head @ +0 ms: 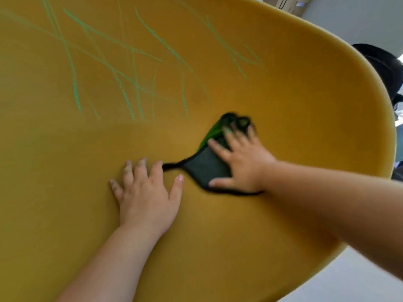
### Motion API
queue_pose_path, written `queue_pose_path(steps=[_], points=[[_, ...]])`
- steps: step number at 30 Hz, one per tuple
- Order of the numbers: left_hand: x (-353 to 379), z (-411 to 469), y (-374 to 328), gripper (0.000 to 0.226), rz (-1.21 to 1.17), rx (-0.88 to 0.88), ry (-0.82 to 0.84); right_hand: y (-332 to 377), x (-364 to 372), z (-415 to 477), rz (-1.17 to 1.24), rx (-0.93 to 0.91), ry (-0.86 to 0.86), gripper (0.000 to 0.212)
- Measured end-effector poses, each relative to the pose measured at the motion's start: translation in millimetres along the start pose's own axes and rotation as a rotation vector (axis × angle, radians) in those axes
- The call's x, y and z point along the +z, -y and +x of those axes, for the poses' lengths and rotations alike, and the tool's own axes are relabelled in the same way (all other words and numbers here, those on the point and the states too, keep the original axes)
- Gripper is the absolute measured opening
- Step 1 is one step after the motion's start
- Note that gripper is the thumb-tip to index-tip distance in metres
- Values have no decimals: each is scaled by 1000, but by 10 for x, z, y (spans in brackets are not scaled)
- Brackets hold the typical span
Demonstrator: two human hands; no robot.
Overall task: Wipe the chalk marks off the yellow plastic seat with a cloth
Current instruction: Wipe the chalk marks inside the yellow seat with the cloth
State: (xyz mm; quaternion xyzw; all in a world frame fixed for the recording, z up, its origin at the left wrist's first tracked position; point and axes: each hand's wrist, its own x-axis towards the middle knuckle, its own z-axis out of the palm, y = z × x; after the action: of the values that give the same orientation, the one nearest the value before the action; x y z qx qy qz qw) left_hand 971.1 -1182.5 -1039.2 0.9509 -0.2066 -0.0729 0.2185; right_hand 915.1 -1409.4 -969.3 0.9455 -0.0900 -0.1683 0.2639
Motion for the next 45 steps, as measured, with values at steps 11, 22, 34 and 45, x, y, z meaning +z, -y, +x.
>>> queue_pose_path(steps=[11,22,34,45], points=[[3,96,31,78,32,-71,-42,-180,-183,541,9,317,-98,124],[7,179,130,83,67,-145,-30,-719,-297,460,-232,205,-195,118],[13,221,115,82,-4,-174,-125,667,-182,844,269,88,-121,106],[-41,288,218,81,-14,-234,-135,-1120,-635,796,-285,445,-315,121]])
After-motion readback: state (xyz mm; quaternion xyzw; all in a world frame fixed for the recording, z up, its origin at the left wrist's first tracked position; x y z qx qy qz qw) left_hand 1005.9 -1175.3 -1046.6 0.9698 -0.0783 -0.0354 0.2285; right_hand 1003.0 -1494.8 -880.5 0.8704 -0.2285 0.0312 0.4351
